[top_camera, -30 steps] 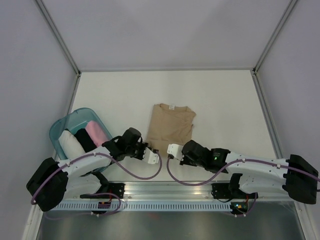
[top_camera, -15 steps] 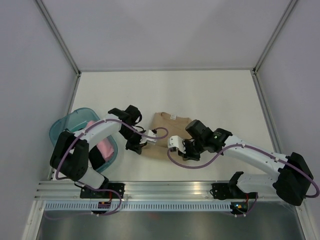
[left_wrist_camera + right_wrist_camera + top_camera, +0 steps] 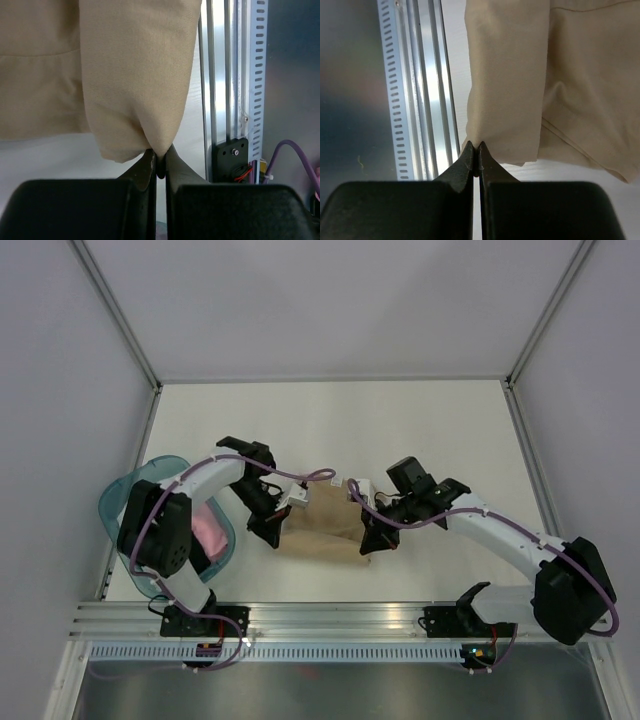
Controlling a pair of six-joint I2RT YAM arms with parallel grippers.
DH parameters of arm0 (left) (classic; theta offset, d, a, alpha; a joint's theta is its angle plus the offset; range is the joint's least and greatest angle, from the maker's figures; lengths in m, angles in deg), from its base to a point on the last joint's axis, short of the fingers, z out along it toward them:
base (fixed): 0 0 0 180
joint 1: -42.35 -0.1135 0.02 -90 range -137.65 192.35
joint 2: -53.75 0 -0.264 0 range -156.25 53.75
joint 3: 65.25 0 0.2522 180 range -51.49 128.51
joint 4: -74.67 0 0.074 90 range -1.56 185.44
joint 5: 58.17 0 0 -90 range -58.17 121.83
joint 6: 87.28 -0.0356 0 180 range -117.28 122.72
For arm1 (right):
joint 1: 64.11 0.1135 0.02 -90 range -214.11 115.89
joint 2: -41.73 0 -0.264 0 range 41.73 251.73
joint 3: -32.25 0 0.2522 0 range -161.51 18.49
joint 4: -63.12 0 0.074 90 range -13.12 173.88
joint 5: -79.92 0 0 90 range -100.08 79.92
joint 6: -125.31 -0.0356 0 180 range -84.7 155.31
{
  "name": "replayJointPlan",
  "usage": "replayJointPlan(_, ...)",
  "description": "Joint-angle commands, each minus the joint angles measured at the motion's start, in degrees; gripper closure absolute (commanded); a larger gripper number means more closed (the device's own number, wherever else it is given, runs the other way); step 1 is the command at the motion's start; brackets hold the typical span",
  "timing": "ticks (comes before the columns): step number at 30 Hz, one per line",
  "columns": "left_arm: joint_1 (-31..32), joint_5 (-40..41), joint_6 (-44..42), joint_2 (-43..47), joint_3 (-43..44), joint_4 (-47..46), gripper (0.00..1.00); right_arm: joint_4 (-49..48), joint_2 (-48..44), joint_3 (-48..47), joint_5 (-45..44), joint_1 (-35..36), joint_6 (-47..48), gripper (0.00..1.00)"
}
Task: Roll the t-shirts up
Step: Roll the tshirt
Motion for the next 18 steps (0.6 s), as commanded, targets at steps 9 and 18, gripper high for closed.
replayJointPlan(9,-1.69,-5.34,4.59,-3.94,3.19,-3.56,0.98,-12.83,2.47,5.96,3.87,-4.80,-24.23,1.00)
replayJointPlan(18,-1.78,-1.21,18.21,-6.75,2.22,-16.65,0.98,-23.83,2.98,13.00,-5.01,-10.51,-33.12,1.00)
